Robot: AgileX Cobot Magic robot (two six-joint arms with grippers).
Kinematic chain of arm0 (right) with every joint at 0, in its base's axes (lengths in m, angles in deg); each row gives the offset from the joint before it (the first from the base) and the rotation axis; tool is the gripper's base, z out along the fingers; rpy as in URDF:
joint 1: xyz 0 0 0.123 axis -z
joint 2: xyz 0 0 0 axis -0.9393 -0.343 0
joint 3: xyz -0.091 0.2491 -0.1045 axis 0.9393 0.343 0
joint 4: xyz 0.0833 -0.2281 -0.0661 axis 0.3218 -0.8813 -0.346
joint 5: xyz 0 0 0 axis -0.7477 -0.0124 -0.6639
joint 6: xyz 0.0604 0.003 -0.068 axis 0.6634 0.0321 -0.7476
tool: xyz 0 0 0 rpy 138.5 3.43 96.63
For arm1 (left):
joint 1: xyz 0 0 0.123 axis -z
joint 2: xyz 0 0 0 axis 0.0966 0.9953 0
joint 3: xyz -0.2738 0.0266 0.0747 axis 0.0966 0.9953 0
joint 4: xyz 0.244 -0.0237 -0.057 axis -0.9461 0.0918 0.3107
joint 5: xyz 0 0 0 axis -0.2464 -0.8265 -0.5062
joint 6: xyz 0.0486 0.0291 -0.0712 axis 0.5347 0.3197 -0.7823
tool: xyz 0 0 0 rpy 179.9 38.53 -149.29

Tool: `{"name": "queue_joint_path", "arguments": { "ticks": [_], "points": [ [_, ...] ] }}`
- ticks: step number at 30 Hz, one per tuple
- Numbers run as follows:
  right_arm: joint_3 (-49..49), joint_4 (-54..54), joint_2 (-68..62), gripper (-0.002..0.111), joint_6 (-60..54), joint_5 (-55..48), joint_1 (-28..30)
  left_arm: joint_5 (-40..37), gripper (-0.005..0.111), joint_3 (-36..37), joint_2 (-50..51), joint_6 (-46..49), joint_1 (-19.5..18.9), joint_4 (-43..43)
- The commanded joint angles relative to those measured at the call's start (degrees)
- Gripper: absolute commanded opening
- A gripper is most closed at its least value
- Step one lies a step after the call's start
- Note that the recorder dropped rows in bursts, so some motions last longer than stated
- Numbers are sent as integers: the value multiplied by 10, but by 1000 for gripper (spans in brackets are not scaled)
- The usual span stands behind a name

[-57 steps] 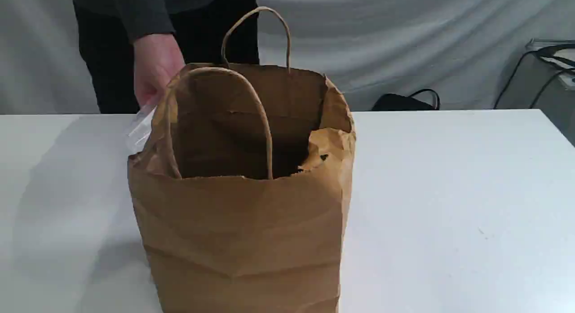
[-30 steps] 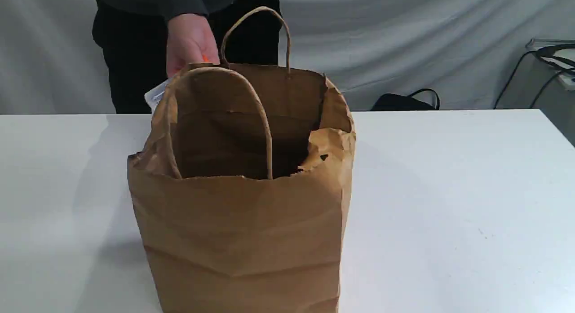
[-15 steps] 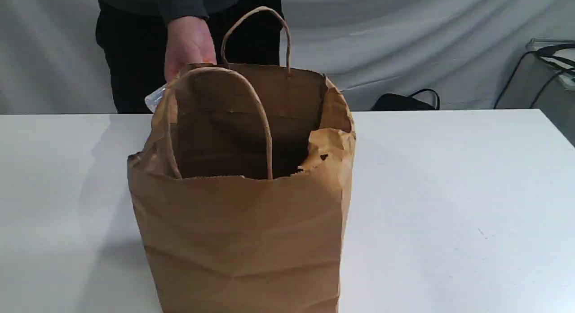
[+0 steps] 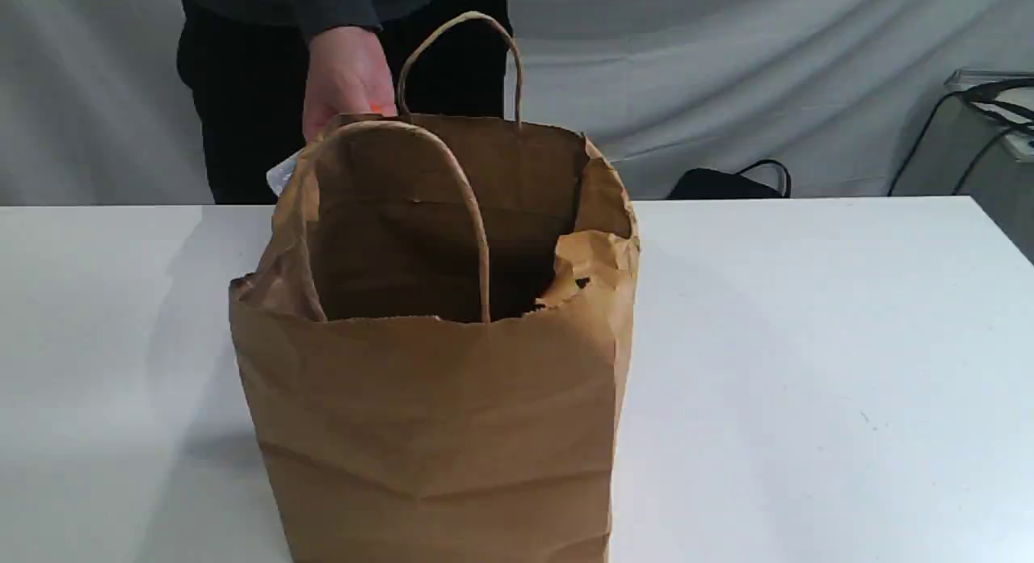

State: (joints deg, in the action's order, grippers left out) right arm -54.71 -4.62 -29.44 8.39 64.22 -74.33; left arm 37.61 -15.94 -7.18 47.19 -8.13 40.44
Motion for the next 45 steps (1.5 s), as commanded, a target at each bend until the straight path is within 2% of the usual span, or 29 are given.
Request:
{"name": "queue_joint_path", "arguments": {
  "ticks": [1,10,17,20,25,33,36,38,42,45],
  "points": [
    [2,50,1,0,2,18,4,1,0,2,-2,-5,-2,5],
    [0,49,1,0,20,77,4,1,0,2,-2,-5,-2,4],
    [-96,-63,1,0,8,72,4,1,0,2,-2,-5,-2,4],
    [-149,-108,-20,0,-13,39,4,1,0,2,-2,-5,-2,4],
    [-251,-204,-126,0,-19,-53,4,1,0,2,-2,-5,-2,4],
    [-378,-221,-262,0,-57,-164,4,1,0,2,-2,-5,-2,4],
    [-405,-190,-297,0,-109,-190,3,1,0,2,-2,-5,-2,4],
    [-429,-130,-329,0,-185,-230,3,1,0,2,-2,-5,-2,4],
    [-485,49,-420,0,-410,-375,3,5,0,2,-2,-5,-2,3],
    [-521,148,-483,0,-513,-460,3,5,0,2,-2,-5,-2,3]
  ]
}}
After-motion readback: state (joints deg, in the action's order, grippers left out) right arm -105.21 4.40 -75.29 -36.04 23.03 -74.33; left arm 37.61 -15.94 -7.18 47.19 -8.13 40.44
